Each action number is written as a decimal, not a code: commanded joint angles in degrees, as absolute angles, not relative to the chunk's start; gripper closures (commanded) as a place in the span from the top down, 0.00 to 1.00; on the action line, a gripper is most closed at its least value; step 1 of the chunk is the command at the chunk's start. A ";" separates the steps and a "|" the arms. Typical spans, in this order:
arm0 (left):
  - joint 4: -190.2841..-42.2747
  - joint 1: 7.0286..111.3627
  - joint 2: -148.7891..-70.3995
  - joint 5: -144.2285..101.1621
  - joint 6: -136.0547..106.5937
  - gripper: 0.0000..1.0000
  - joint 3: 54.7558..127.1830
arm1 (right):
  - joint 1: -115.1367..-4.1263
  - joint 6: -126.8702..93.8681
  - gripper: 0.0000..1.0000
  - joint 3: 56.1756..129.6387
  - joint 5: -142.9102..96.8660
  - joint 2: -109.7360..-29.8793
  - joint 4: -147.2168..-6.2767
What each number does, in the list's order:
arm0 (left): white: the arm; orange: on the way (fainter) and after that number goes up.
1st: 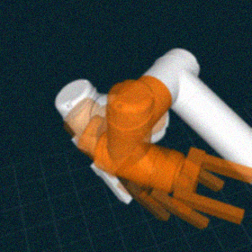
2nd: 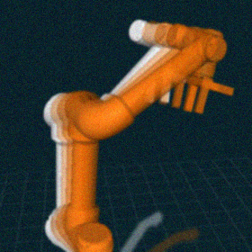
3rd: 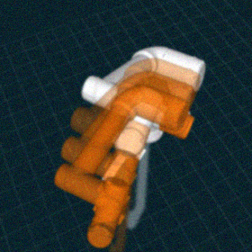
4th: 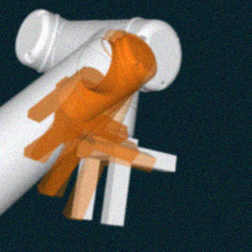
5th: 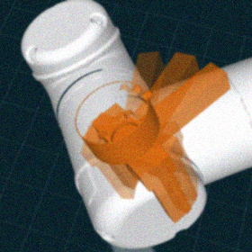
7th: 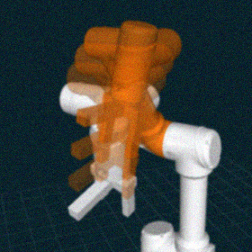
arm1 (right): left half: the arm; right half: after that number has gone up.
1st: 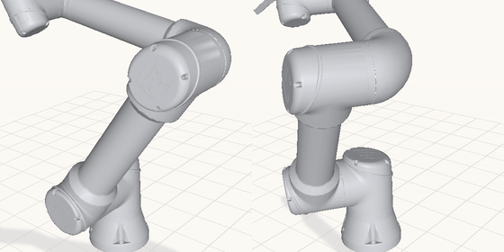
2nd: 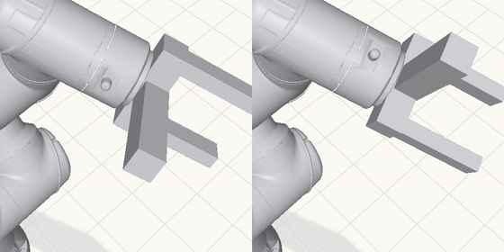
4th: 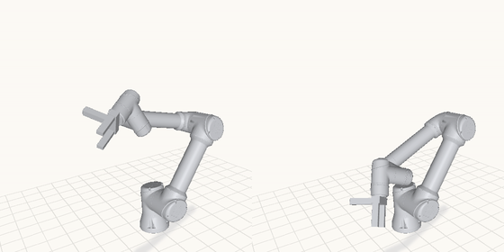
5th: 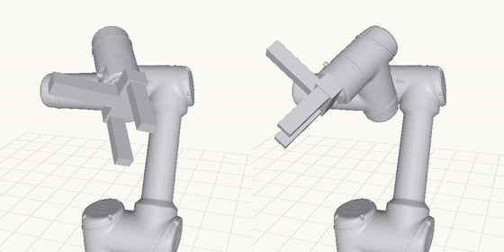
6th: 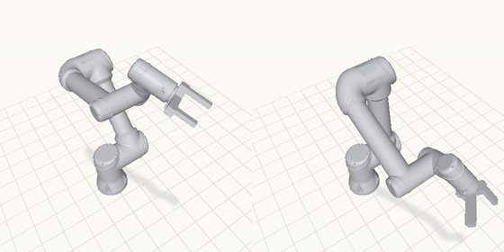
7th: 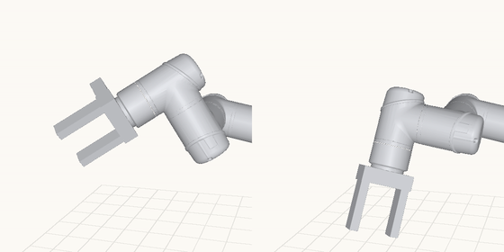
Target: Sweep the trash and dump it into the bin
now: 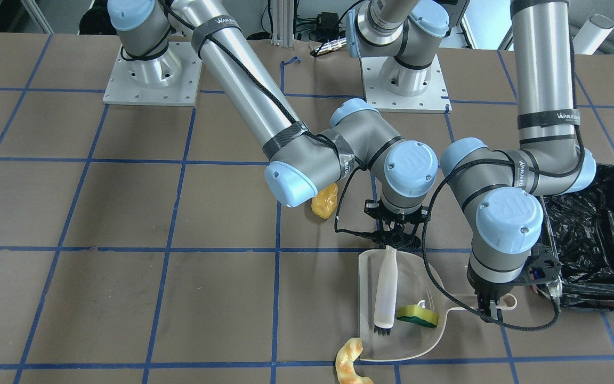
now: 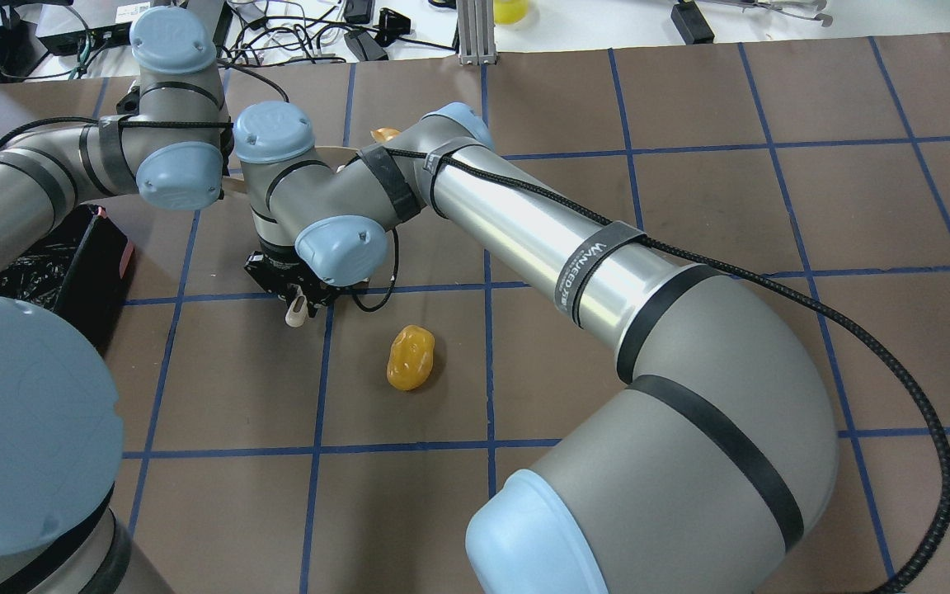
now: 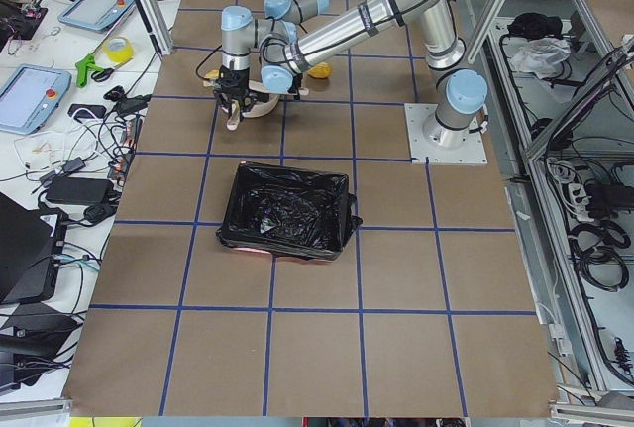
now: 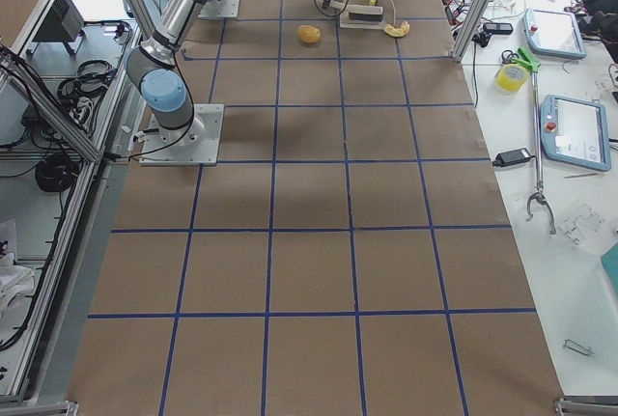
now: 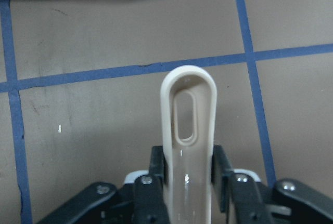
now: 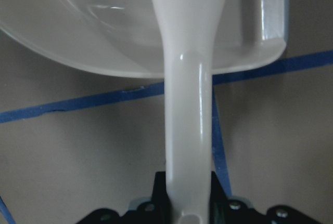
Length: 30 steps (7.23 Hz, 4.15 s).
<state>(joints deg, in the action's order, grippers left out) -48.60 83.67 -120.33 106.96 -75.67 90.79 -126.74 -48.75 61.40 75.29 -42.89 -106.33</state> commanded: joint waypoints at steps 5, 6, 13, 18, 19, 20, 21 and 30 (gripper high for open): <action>-48.60 83.67 -120.23 107.05 -75.06 0.00 90.88 | -114.46 -14.92 0.10 60.65 84.90 -47.21 -95.97; -48.60 83.67 -120.32 107.05 -75.06 0.00 90.88 | -112.52 -10.07 0.10 58.03 85.60 -45.46 -96.15; -48.60 83.67 -120.06 106.70 -74.97 0.00 90.97 | -113.81 -16.24 0.10 47.90 82.36 -35.43 -96.50; -48.60 83.67 -119.62 106.87 -74.97 0.00 90.97 | -117.33 -15.82 0.10 54.37 84.55 -40.15 -91.49; -48.60 83.67 -119.53 106.87 -74.97 0.00 90.97 | -117.33 -16.26 0.10 58.41 83.85 -42.60 -92.10; -48.69 83.67 -119.62 106.88 -74.97 0.00 90.97 | -117.33 -16.87 0.10 60.27 83.50 -43.84 -92.20; -48.60 83.67 -119.62 106.88 -74.88 0.00 90.88 | -117.51 -18.09 0.10 60.47 82.80 -43.77 -92.37; -48.60 83.67 -119.53 106.88 -74.88 0.00 90.88 | -124.71 -34.09 0.13 59.77 71.64 -43.77 -96.14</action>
